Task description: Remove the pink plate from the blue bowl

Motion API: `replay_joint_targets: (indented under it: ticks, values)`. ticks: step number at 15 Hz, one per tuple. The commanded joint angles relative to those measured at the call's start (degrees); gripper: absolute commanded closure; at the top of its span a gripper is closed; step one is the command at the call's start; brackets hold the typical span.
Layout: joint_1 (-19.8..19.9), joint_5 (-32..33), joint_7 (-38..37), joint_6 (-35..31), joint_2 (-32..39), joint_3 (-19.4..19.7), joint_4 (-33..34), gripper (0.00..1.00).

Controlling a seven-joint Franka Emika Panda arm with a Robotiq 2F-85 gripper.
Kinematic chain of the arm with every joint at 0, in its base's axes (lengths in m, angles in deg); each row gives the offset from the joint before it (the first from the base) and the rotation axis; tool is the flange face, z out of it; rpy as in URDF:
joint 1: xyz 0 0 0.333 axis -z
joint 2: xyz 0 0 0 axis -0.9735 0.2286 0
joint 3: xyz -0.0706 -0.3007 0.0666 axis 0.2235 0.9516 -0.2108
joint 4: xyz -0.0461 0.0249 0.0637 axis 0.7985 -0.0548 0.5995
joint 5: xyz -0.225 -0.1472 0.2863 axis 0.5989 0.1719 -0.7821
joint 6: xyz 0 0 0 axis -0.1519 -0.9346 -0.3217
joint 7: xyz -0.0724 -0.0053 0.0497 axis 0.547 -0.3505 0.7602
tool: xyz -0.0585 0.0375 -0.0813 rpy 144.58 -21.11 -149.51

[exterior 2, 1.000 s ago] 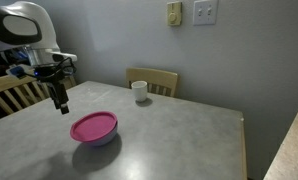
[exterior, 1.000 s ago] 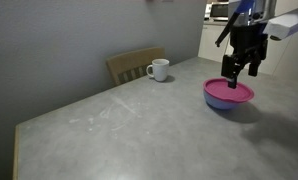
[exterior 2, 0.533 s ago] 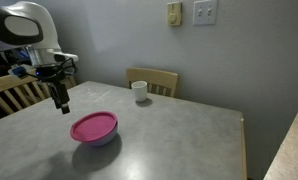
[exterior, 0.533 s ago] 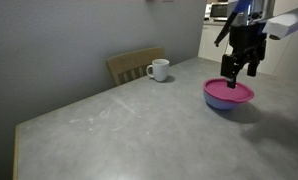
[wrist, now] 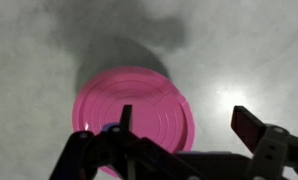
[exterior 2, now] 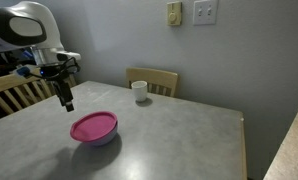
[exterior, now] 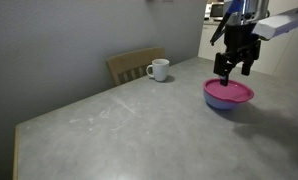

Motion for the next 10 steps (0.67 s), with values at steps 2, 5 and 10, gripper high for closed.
replay_joint_targets:
  ticks: [2, 5, 10]
  values:
    - [0.14, -0.07, 0.84, -1.66, 5.88, 0.44, 4.04, 0.00]
    - [-0.05, -0.24, 1.02, -1.71, 8.56, 0.90, 5.80, 0.00]
    - [-0.56, -0.17, 1.51, -0.04, 12.98, 1.61, 10.20, 0.02]
